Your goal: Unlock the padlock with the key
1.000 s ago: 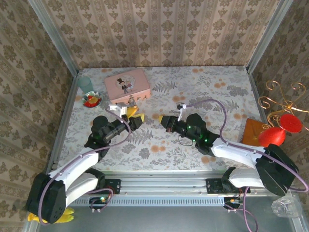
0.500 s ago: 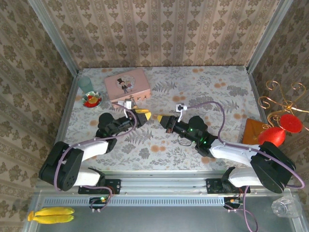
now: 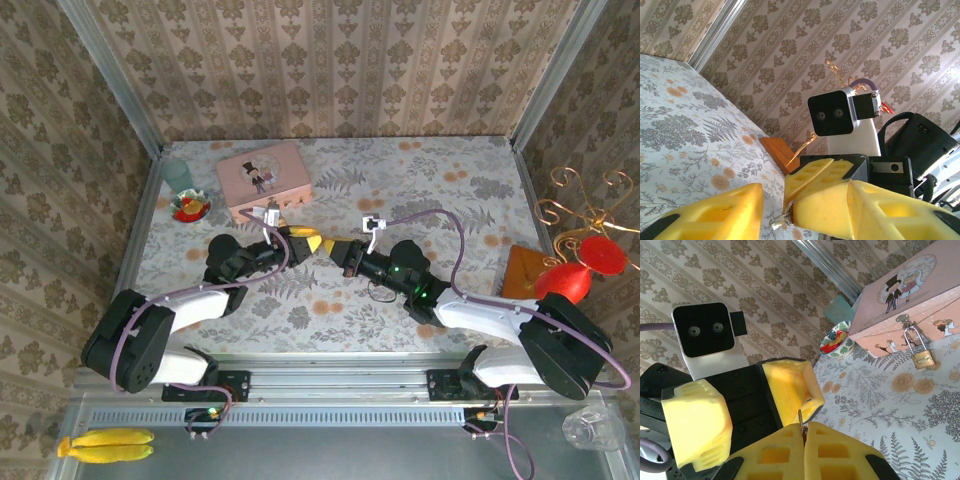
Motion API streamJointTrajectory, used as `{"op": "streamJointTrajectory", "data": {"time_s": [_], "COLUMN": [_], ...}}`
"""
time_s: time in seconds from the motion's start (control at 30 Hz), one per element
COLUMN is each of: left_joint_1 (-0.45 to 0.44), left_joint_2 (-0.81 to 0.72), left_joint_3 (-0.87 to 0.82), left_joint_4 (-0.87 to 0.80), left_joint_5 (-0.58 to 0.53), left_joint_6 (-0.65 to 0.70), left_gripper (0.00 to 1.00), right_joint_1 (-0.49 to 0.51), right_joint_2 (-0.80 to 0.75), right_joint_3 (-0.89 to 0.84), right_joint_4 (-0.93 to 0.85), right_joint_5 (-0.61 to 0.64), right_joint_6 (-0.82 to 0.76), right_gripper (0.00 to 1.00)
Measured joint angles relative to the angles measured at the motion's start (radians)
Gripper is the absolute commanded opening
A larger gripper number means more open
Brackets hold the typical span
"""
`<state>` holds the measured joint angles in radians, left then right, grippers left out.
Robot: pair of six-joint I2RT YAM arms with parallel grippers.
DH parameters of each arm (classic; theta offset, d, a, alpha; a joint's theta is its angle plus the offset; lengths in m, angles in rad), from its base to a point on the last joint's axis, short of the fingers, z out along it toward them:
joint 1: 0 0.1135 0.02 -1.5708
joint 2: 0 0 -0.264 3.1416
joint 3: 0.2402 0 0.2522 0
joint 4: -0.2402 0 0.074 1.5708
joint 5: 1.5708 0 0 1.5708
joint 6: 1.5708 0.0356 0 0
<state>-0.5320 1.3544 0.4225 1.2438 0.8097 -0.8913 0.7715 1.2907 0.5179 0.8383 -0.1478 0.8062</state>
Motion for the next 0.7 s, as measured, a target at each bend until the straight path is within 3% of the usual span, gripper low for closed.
{"op": "streamJointTrajectory", "data": {"time_s": [0.17,0.4,0.7], "left_joint_1": [-0.012,-0.036,-0.034], "left_joint_2": [0.015,0.031,0.031], "left_joint_3": [0.000,0.000,0.000], "left_joint_4": [0.001,0.002,0.016], "left_joint_5": [0.006,0.017,0.021], "left_joint_6": [0.000,-0.002,-0.014], "left_gripper": [0.49,0.39,0.12], "right_joint_1": [0.000,0.000,-0.001], "right_joint_2": [-0.016,-0.021,-0.024], "right_joint_3": [0.000,0.000,0.000], "right_joint_4": [0.003,0.003,-0.006], "right_joint_5": [-0.003,-0.014,-0.016], "right_joint_6": [-0.001,-0.001,0.000], "right_gripper": [0.00,0.00,0.00]}}
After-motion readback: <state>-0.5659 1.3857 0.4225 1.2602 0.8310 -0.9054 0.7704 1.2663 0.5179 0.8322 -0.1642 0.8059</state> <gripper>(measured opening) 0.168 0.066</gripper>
